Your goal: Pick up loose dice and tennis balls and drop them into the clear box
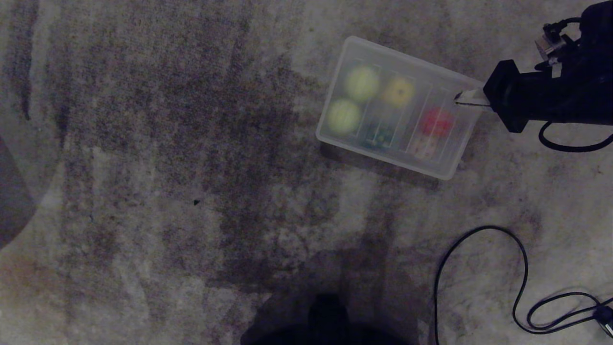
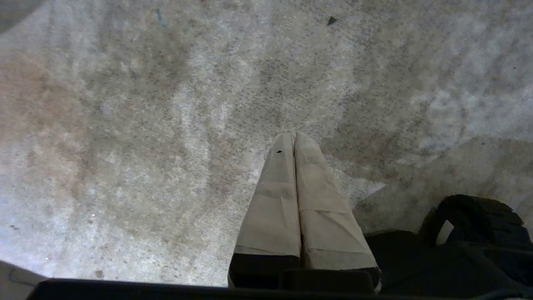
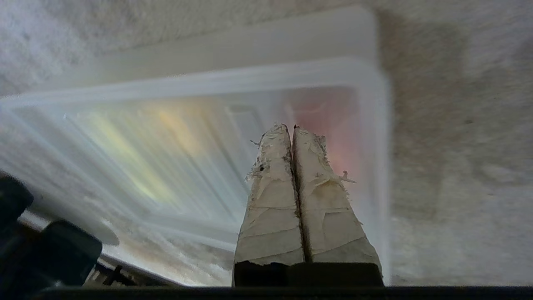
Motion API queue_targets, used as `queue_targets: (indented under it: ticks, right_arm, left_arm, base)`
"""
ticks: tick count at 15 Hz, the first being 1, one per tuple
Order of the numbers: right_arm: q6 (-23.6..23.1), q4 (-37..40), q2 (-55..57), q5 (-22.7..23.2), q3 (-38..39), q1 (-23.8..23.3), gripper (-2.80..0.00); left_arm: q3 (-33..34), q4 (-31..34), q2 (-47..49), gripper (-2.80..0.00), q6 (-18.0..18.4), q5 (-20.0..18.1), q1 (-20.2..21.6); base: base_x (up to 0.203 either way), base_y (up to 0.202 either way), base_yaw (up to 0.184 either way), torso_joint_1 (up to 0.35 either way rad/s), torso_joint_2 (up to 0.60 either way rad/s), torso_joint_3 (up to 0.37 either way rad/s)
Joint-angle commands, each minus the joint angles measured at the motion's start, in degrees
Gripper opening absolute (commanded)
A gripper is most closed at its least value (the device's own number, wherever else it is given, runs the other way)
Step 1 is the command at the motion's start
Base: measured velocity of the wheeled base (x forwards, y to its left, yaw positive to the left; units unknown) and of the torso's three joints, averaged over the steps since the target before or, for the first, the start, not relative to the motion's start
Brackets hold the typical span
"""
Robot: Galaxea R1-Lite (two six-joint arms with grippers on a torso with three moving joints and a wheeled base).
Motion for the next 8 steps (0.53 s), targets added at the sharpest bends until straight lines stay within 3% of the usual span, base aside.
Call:
queue_targets:
  ticks: [1,8]
  right_arm:
    - [0.49,-0.07,-0.96,0.42,-0.01,0.32,-2.80]
    - [1.01,0.25,-6.86,1.44,2.23,0.71,-2.80]
  left_arm:
    - [0.09,-0.04,0.04,-2.80,-0.05,0.03,0.00]
    - [0.09,-0.04,0.04,-2.80,-0.05,0.03,-0.03]
  base:
    - [0.000,0.000,0.000,0.000,0.00,0.000]
    - [0.000,0.000,0.000,0.000,0.00,0.000]
